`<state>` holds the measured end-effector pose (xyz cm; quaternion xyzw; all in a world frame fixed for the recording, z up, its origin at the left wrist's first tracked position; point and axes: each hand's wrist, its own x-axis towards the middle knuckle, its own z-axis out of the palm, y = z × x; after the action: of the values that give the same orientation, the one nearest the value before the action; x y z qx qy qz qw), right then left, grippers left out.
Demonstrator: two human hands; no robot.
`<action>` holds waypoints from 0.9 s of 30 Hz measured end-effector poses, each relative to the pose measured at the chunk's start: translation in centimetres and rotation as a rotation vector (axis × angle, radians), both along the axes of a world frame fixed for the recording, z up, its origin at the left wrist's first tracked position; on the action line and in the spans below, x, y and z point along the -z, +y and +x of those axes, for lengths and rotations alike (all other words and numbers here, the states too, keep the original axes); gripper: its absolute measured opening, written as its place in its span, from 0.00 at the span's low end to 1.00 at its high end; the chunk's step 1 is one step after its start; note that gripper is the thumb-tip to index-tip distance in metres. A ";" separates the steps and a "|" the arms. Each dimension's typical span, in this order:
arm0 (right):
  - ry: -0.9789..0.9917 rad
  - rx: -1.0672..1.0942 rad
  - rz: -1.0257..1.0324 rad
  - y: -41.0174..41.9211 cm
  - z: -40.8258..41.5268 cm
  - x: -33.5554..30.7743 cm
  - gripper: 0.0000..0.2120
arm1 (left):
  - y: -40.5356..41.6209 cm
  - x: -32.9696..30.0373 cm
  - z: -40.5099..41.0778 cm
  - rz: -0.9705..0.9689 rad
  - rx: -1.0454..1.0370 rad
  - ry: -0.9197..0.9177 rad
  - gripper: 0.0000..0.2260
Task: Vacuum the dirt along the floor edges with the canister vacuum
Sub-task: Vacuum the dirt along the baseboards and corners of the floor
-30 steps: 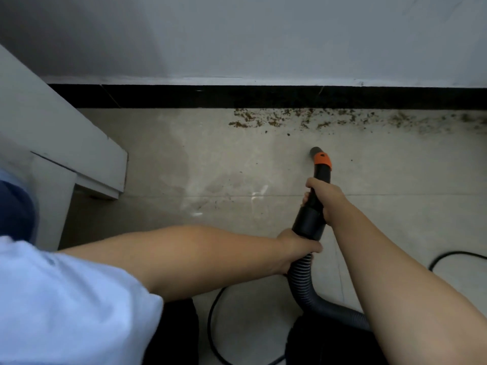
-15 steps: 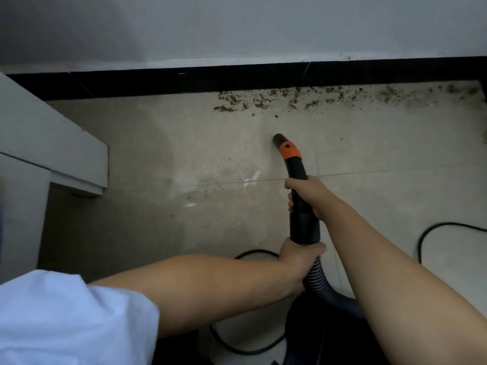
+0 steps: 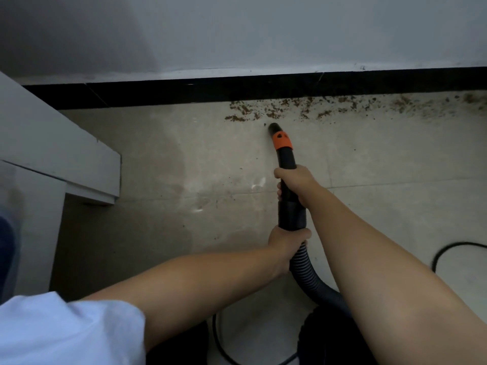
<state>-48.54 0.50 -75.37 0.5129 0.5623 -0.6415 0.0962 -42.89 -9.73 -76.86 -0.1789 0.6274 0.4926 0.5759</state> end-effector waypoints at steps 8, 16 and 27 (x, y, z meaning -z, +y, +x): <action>0.027 -0.101 -0.021 -2.2 -3.1 0.4 0.09 | -1.2 0.7 -1.8 -0.025 -0.135 0.022 0.11; 0.014 0.128 0.009 1.0 -0.7 0.7 0.06 | 0.3 0.6 -2.2 0.023 0.085 0.003 0.04; 0.013 0.009 0.010 -0.7 -3.6 0.7 0.08 | -0.5 0.5 -3.1 -0.015 -0.061 0.033 0.08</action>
<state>-52.18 -0.16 -76.07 0.5117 0.5636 -0.6426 0.0869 -46.01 -10.21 -77.32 -0.1943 0.6346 0.5083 0.5488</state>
